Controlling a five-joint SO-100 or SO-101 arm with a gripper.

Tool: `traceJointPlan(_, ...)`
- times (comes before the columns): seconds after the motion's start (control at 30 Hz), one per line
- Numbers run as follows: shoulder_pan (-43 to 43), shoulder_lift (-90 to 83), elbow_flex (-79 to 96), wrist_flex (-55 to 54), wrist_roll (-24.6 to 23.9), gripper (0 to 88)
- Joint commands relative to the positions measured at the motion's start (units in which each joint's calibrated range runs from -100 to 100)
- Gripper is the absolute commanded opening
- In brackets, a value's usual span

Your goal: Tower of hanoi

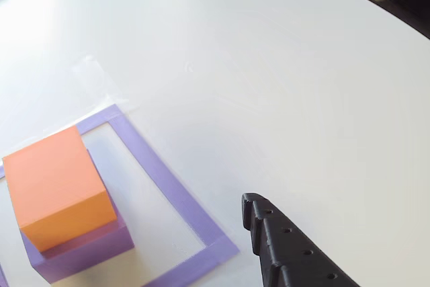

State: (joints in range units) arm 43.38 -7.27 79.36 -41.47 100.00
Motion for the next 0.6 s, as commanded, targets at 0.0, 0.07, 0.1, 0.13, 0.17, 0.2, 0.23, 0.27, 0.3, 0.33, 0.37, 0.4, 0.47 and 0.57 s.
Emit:
traceJointPlan(0.0,-2.2,4.1,-4.3,-5.5,0.0,50.4)
traceJointPlan(0.07,-2.9,7.6,-6.4,-7.9,0.0,50.3)
traceJointPlan(0.1,-3.2,8.9,-7.4,-8.7,0.0,50.3)
traceJointPlan(0.13,-3.5,10.3,-8.6,-9.5,0.0,50.3)
traceJointPlan(0.17,-3.9,11.5,-9.6,-10.0,0.0,50.4)
traceJointPlan(0.2,-4.4,12.8,-10.7,-10.5,0.0,50.5)
traceJointPlan(0.23,-4.7,13.9,-11.5,-11.0,0.0,50.6)
traceJointPlan(0.27,-5.0,15.0,-12.3,-11.5,0.0,50.6)
traceJointPlan(0.3,-5.2,15.8,-13.0,-12.0,0.0,50.6)
traceJointPlan(0.33,-5.4,16.9,-13.7,-12.5,0.0,50.6)
traceJointPlan(0.37,-5.6,17.8,-14.3,-13.0,0.0,50.6)
traceJointPlan(0.4,-5.8,18.7,-14.9,-13.5,0.0,50.5)
traceJointPlan(0.47,-6.1,20.1,-16.3,-14.0,0.0,50.3)
traceJointPlan(0.57,-6.4,21.6,-17.4,-14.3,0.0,50.0)
